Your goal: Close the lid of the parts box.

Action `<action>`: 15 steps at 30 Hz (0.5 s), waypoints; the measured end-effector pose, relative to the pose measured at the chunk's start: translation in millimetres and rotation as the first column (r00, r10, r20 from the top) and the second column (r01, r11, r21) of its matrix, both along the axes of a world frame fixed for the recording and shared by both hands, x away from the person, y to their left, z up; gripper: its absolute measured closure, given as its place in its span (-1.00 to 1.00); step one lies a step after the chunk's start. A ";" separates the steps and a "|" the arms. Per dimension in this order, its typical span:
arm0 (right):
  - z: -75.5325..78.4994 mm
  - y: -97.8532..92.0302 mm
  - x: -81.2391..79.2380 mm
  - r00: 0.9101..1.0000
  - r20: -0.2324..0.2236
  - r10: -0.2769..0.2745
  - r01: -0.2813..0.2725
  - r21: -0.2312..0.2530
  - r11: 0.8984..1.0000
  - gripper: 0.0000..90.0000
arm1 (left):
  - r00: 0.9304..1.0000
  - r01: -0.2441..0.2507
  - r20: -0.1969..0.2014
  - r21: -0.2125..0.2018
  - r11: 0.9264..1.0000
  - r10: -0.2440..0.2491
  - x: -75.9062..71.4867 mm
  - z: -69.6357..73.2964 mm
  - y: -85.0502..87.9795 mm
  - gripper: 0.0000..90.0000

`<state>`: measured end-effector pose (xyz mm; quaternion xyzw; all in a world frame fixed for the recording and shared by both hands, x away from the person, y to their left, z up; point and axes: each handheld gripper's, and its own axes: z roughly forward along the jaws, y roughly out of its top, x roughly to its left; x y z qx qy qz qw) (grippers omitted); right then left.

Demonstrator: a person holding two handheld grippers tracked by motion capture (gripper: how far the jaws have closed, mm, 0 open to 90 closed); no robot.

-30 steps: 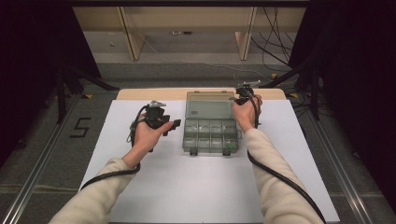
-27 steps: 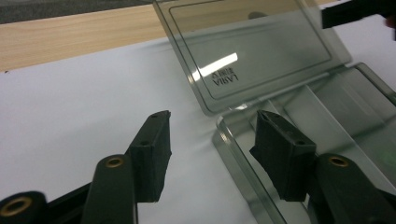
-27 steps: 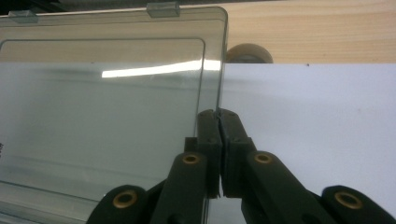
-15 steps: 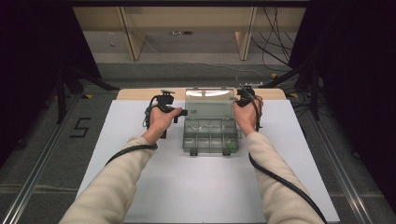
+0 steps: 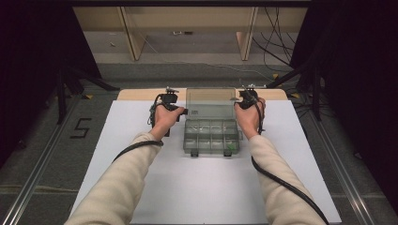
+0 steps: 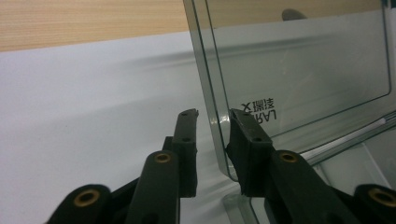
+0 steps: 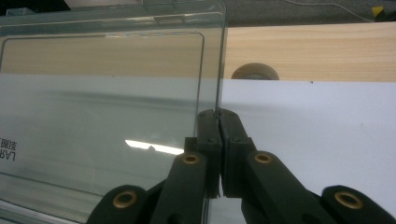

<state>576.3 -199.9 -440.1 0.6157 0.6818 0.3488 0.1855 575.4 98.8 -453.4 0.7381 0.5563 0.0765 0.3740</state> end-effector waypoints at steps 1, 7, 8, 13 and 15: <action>0.0 0.4 -0.4 1.000 0.003 0.003 -0.003 0.001 1.000 0.98 | 1.000 -0.003 -0.005 -0.003 1.000 0.003 0.5 -0.3 -0.2 0.64; 1.2 0.8 -2.1 1.000 0.011 0.020 -0.020 -0.004 1.000 0.98 | 1.000 -0.012 -0.002 -0.007 1.000 0.012 2.4 -4.2 -2.0 0.75; 1.3 0.6 -1.9 1.000 0.013 0.024 -0.024 -0.010 1.000 0.98 | 1.000 -0.016 -0.002 -0.008 1.000 0.016 2.3 -4.1 -2.9 0.79; 1.1 3.2 -2.7 1.000 0.004 -0.008 0.008 0.022 1.000 0.98 | 0.999 -0.032 0.009 0.000 1.000 0.032 1.1 -2.6 -5.1 0.85; 1.9 1.9 -3.8 1.000 -0.012 0.001 -0.001 0.018 1.000 0.98 | 0.999 -0.049 0.014 0.000 0.999 0.049 -0.7 -2.0 -7.2 0.86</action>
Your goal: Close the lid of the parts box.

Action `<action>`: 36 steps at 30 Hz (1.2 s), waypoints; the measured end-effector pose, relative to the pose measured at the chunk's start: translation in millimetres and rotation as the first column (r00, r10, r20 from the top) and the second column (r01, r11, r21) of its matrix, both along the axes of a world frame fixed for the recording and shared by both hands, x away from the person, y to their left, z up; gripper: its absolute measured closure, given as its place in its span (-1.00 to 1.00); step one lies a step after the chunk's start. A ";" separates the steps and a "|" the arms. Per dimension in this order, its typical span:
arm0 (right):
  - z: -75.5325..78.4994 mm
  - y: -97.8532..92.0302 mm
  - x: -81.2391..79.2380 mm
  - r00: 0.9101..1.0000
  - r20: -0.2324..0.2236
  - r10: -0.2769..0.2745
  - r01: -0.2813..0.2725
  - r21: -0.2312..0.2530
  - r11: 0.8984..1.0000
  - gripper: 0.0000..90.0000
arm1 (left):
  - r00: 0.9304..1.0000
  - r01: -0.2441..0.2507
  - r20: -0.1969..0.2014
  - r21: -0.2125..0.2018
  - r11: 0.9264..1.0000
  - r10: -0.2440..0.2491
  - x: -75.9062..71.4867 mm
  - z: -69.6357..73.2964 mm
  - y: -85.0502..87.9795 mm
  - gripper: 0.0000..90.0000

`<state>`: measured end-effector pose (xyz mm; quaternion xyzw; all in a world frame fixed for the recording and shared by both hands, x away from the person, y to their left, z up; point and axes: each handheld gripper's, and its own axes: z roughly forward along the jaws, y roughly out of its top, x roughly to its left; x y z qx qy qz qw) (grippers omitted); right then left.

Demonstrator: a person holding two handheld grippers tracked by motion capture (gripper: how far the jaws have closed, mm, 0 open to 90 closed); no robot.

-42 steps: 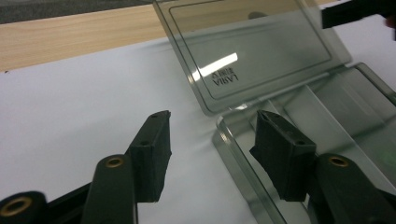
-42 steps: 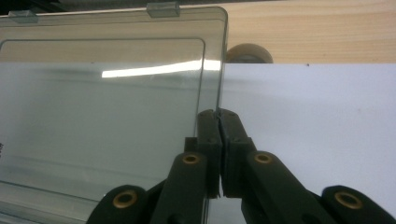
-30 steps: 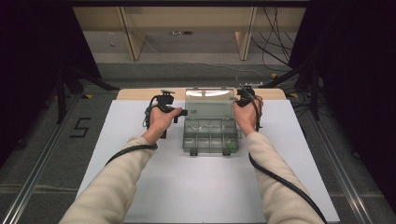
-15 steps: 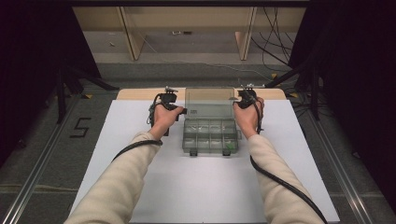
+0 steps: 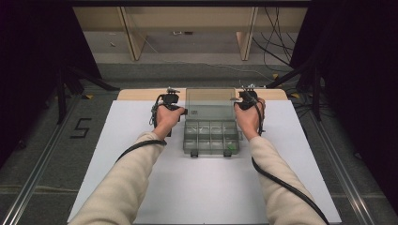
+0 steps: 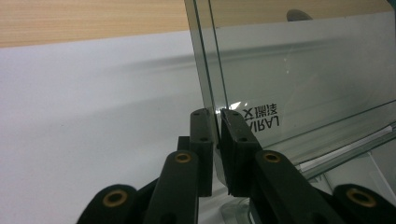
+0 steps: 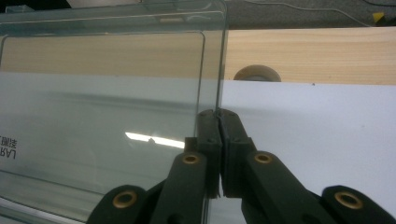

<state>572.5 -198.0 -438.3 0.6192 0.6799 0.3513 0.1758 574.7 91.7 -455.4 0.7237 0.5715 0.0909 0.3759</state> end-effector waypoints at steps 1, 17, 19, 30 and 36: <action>-2.0 -1.6 0.5 1.000 0.022 0.012 -0.012 -0.023 1.000 0.98 | 1.000 0.002 0.003 0.004 1.000 -0.002 -0.8 0.4 0.0 0.87; -2.1 -8.2 3.0 1.000 0.022 0.003 -0.004 0.055 0.999 0.70 | 0.999 -0.015 0.034 -0.010 1.000 0.015 -8.1 1.8 2.9 0.96; -0.1 -7.8 6.4 0.999 0.038 0.001 -0.003 0.052 0.999 0.61 | 0.999 -0.010 0.033 -0.008 1.000 0.010 -8.3 2.0 3.6 0.96; 3.6 -4.8 20.4 1.000 0.004 0.007 -0.007 0.008 1.000 0.93 | 0.999 0.004 0.035 -0.009 1.000 -0.004 -9.1 2.7 5.4 0.95; 5.5 -6.5 20.1 0.999 0.032 0.018 -0.018 -0.017 1.000 0.96 | 0.999 0.010 0.043 -0.014 1.000 -0.010 -8.6 1.3 5.7 0.94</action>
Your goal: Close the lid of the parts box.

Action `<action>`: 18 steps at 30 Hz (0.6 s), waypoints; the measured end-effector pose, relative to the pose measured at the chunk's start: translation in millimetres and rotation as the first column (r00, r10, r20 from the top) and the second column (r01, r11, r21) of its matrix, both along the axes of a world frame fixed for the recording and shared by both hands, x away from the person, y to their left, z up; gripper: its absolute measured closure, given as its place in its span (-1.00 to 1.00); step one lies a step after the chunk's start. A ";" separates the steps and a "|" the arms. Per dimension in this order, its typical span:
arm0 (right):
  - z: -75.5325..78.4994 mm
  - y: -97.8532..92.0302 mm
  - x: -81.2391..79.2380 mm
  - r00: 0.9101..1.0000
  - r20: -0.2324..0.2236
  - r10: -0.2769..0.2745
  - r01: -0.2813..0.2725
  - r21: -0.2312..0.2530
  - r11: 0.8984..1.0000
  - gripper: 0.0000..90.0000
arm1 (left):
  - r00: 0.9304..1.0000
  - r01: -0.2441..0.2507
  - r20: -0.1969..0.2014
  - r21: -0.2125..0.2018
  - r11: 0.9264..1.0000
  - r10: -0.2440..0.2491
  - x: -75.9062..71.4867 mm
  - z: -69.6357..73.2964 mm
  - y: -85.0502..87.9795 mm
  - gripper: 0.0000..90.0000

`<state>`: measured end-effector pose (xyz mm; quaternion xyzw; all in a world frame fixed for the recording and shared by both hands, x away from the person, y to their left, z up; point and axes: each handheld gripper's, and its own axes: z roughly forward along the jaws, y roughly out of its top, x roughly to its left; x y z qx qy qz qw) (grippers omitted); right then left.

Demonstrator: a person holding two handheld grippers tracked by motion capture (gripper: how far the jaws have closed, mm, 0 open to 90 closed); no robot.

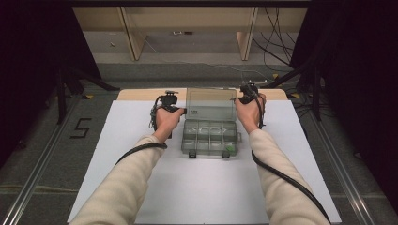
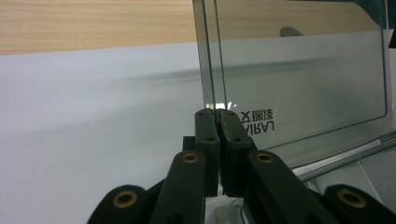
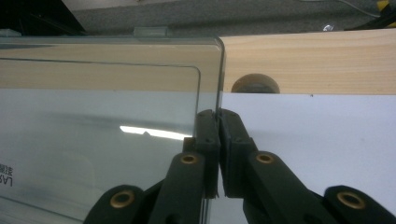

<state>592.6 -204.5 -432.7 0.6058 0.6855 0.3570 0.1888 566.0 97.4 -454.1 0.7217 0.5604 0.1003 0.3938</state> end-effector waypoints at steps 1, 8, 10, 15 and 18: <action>0.9 -0.4 -1.5 1.000 -0.009 0.005 -0.005 -0.006 1.000 0.96 | 1.000 0.003 0.003 0.002 1.000 -0.003 -0.1 -0.1 -0.3 0.94; 5.9 0.8 -9.6 1.000 0.015 -0.004 0.004 0.006 1.000 0.96 | 0.997 0.048 0.053 0.037 0.998 -0.050 1.9 5.4 -2.5 0.73; 8.6 3.2 -12.7 1.000 0.006 -0.031 0.031 0.040 0.999 0.96 | 0.997 0.045 0.068 0.043 0.998 -0.048 3.8 9.5 -3.0 0.66; 13.2 3.0 -19.9 1.000 0.023 -0.018 0.017 0.032 0.999 0.96 | 0.992 0.048 0.112 0.056 0.997 -0.054 9.5 21.7 -3.1 0.68; 15.4 3.2 -22.6 0.999 0.035 -0.016 0.015 0.036 0.999 0.96 | 0.990 0.037 0.134 0.048 0.998 -0.043 12.9 29.2 -3.7 0.72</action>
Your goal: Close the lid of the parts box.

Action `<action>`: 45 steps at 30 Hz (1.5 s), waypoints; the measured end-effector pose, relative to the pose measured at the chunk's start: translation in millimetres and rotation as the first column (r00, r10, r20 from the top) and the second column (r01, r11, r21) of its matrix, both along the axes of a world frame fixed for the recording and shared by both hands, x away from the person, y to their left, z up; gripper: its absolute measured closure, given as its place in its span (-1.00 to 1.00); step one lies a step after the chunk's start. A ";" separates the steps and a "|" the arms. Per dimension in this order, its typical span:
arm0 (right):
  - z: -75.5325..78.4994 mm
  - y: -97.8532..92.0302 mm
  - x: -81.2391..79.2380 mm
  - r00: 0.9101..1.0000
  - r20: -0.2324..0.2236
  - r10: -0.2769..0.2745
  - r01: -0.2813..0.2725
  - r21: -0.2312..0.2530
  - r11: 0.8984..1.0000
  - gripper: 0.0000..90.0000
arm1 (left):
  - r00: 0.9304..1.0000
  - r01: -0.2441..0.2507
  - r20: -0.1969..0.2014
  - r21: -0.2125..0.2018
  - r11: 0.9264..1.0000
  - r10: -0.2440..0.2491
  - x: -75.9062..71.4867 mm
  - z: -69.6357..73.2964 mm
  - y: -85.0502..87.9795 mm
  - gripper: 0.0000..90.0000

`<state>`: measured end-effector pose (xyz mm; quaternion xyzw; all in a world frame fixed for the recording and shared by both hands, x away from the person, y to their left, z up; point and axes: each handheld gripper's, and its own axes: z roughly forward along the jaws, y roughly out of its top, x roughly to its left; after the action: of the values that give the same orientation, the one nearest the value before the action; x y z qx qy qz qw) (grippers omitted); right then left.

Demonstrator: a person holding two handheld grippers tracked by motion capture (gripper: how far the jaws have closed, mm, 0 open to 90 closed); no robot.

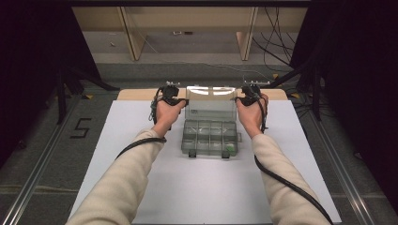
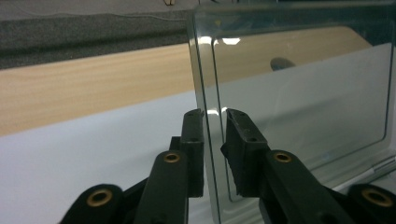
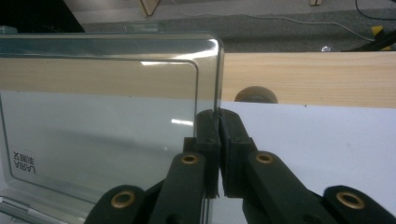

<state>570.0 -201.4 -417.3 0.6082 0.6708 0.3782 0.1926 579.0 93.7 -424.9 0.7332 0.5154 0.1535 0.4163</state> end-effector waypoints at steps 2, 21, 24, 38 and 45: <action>2.1 1.4 -2.5 1.000 -0.013 -0.010 0.011 0.020 1.000 0.96 | 1.000 -0.006 0.010 -0.001 1.000 0.006 1.8 4.0 -0.4 0.76; -1.7 -3.2 -4.3 0.997 0.073 0.029 -0.028 -0.024 0.999 0.97 | 0.998 -0.009 0.054 -0.029 1.000 0.010 -5.9 11.9 -10.1 1.00; 2.9 -1.4 -6.3 1.000 0.017 0.009 -0.009 0.001 1.000 0.97 | 0.997 -0.040 0.062 -0.033 0.999 0.042 -6.3 13.1 -9.3 1.00; 0.8 -2.4 -6.4 0.996 0.078 0.048 -0.046 -0.026 0.999 0.97 | 0.998 -0.055 0.028 0.033 0.998 0.054 0.8 5.7 -1.7 0.59; 2.2 -2.0 -9.0 0.997 0.063 0.040 -0.040 -0.008 0.999 0.97 | 0.997 -0.067 0.027 -0.013 0.998 0.068 -0.1 6.0 -3.8 0.89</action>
<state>561.0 -203.4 -415.2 0.5818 0.6775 0.3988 0.2082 578.9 89.9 -418.9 0.7107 0.5349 0.1746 0.4222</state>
